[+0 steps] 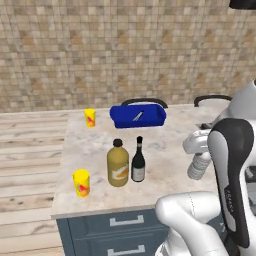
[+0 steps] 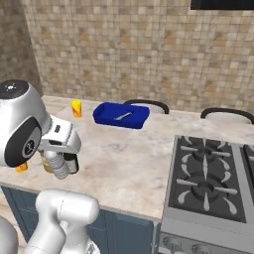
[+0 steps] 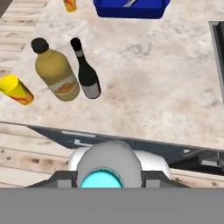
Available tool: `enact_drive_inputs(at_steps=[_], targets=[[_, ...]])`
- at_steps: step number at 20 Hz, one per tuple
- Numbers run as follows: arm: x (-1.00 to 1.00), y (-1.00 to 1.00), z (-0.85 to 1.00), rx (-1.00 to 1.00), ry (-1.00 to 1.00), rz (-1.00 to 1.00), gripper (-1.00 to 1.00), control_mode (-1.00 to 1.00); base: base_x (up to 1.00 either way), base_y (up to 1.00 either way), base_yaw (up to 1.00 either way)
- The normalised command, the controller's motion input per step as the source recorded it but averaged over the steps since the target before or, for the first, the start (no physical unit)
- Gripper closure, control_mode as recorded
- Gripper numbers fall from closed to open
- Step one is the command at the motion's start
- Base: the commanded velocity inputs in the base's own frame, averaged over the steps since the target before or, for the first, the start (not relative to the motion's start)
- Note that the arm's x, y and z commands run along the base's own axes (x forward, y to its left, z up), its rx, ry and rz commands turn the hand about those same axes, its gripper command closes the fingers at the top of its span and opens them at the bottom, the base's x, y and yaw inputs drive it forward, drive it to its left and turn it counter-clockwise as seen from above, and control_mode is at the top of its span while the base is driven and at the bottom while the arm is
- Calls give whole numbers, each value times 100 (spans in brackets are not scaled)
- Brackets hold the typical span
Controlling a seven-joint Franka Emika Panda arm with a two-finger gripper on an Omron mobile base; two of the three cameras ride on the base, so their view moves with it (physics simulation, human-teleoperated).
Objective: Place the drinks on the dining counter in a tight cluster.
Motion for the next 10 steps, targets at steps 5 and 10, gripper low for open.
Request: enact_drive_inputs(at_steps=[5,10], targets=[[0,0,0,0,0,0,100,100,52,1,-3],[0,0,0,0,0,0,100,100,11,1,0]])
